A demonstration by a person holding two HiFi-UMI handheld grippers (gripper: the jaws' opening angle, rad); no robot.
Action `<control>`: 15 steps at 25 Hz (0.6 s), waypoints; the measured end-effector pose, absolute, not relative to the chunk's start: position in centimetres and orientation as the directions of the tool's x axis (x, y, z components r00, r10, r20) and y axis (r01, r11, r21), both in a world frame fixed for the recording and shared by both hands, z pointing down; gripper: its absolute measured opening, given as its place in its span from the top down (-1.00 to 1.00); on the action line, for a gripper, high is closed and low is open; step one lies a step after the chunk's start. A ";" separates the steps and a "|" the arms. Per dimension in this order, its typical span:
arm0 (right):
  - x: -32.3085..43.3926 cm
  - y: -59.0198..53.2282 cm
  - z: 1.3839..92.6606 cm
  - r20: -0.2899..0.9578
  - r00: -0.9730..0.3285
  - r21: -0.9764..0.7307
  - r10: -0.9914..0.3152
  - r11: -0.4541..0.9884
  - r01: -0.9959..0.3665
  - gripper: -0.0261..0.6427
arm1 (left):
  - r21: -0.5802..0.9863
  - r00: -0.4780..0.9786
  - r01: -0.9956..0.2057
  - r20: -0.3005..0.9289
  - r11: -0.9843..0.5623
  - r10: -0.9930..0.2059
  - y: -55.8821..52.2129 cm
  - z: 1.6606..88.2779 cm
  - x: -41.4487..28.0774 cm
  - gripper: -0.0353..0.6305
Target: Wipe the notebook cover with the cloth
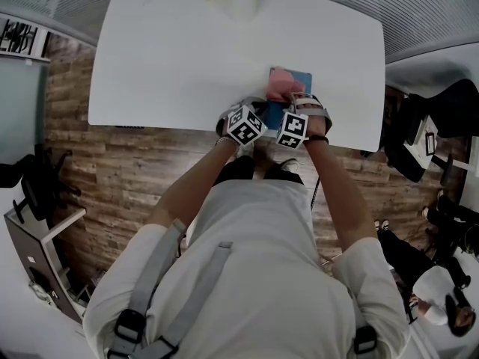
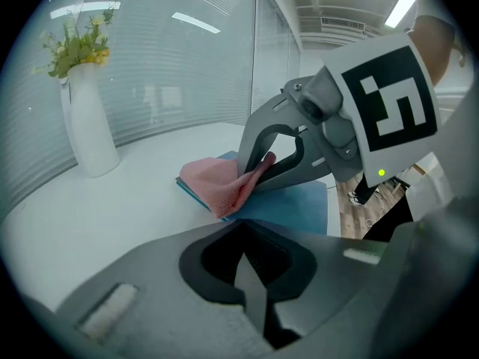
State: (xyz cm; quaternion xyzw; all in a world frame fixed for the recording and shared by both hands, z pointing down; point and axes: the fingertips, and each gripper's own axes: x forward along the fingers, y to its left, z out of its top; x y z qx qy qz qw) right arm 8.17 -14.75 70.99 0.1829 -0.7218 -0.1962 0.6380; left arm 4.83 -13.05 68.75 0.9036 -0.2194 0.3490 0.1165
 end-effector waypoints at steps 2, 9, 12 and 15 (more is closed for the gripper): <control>8.1 -14.1 70.9 0.855 -0.120 0.507 -0.505 0.862 -0.009 0.86 | 0.060 0.660 -0.479 0.682 -0.876 -0.314 -13.0 68.7 4.8 0.89; 8.4 -11.6 71.1 0.869 -0.111 0.488 -0.482 0.873 0.026 0.86 | 0.081 0.662 -0.480 0.687 -0.874 -0.300 -13.0 68.9 4.8 0.89; 8.5 -10.8 71.0 0.870 -0.103 0.488 -0.482 0.871 0.047 0.86 | 0.080 0.660 -0.481 0.688 -0.873 -0.301 -12.9 68.8 4.8 0.89; 8.4 -9.9 70.9 0.872 -0.103 0.486 -0.479 0.872 0.061 0.86 | 0.080 0.658 -0.480 0.691 -0.874 -0.298 -12.8 68.7 4.7 0.89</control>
